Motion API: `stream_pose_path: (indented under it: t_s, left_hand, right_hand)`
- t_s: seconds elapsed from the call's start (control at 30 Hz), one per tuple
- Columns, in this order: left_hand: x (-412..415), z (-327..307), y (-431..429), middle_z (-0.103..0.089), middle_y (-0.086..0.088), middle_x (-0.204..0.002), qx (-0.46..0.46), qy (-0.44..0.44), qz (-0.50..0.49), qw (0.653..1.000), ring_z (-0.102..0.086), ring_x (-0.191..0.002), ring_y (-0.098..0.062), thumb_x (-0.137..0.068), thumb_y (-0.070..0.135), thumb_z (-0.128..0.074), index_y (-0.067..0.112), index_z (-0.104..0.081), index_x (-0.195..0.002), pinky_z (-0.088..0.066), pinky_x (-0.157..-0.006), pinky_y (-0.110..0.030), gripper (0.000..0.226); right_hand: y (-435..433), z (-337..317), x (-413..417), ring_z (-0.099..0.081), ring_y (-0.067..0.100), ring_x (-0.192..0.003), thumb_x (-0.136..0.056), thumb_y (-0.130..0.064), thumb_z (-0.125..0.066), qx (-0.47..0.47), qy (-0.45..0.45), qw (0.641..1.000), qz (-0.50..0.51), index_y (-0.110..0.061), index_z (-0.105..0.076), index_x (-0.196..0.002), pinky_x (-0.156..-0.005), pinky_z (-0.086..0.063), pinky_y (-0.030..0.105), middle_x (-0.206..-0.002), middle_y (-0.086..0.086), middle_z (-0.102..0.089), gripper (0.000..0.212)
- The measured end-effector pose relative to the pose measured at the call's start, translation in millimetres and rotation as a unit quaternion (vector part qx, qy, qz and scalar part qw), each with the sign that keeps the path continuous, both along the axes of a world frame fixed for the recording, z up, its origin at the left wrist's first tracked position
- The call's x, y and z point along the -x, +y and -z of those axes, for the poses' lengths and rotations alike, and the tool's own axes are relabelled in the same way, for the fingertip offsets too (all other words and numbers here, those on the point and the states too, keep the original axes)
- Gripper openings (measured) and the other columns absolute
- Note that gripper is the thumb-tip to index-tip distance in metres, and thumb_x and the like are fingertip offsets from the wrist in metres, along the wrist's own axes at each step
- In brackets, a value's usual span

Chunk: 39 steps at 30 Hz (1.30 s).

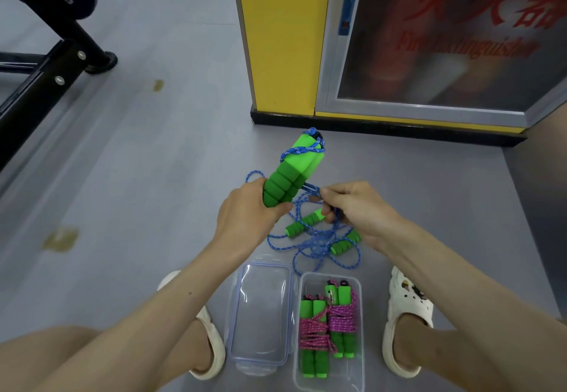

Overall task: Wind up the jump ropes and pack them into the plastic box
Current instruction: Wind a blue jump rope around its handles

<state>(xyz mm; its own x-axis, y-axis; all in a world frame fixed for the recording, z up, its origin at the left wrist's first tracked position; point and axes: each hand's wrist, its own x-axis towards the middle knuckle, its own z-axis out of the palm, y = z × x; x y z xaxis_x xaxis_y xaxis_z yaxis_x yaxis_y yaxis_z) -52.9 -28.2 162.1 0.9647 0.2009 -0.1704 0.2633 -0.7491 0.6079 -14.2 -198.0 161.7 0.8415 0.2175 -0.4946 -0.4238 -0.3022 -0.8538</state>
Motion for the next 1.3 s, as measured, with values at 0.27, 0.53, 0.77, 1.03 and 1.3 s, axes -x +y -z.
stream_pose_path:
  t_s: [0.27, 0.53, 0.77, 1.03, 1.3]
  left_hand:
    - [2.8, 3.0, -12.7, -0.063, -0.003, -0.095, -0.258, -0.056, 0.054, 0.963, -0.06, -0.082, -0.028, -0.094, 0.038, -0.054, 0.018, -0.053, -0.107, -0.034, -0.06, -0.031, 0.024]
    - [3.7, 3.1, -21.8, -0.042, -0.002, -0.073, -0.373, -0.024, 0.068, 0.925, -0.043, -0.05, -0.024, -0.077, 0.01, -0.065, 0.013, -0.054, -0.097, -0.006, -0.044, -0.026, 0.023]
    - [2.8, 6.3, -33.9, -0.055, 0.004, -0.057, -0.476, -0.069, 0.093, 0.872, -0.054, -0.045, -0.012, -0.05, 0.012, -0.055, 0.016, -0.07, -0.097, -0.018, -0.043, -0.021, 0.05]
    - [9.8, 29.1, -43.5, -0.057, -0.004, -0.072, -0.429, -0.151, 0.105, 0.884, -0.055, -0.056, -0.019, -0.071, 0.044, -0.072, 0.004, -0.06, -0.124, -0.025, -0.045, -0.026, 0.068]
    - [-16.7, 0.6, -9.3, -0.069, 0.004, -0.088, 0.25, 0.107, 0.011, 0.962, -0.064, -0.082, -0.013, -0.084, 0.054, -0.062, 0.02, -0.068, -0.098, -0.046, -0.065, -0.023, 0.037]
  right_hand:
    - [2.8, -7.8, 0.1, -0.053, 0.011, -0.043, -0.094, -0.013, -0.056, -0.113, 0.156, 0.981, 0.017, 0.004, -0.062, -0.098, -0.046, -0.05, 0.022, -0.062, 0.011, -0.066, 0.018]
    - [4.4, -3.3, 0.6, -0.055, 0.01, -0.047, -0.099, -0.006, -0.044, -0.137, 0.121, 0.983, 0.026, 0.002, -0.064, -0.094, -0.05, -0.049, 0.023, -0.069, 0.009, -0.061, 0.022]
    - [5.5, -5.2, 0.0, -0.029, 0.006, -0.04, -0.094, -0.028, -0.056, -0.108, 0.102, 0.989, 0.008, -0.007, -0.058, -0.078, -0.037, -0.02, 0.016, -0.067, 0.007, -0.056, 0.026]
    - [-4.4, 7.3, -4.6, -0.024, 0.009, -0.041, -0.09, -0.047, -0.057, -0.067, 0.099, 0.987, 0.106, -0.008, -0.057, -0.077, -0.034, -0.02, 0.017, -0.063, 0.009, -0.05, 0.041]
    - [-17.0, -1.2, -13.4, -0.027, 0.004, -0.036, -0.097, -0.03, -0.05, -0.137, 0.075, 0.986, 0.063, -0.007, -0.055, -0.072, -0.035, -0.02, 0.015, -0.056, 0.004, -0.051, 0.035]
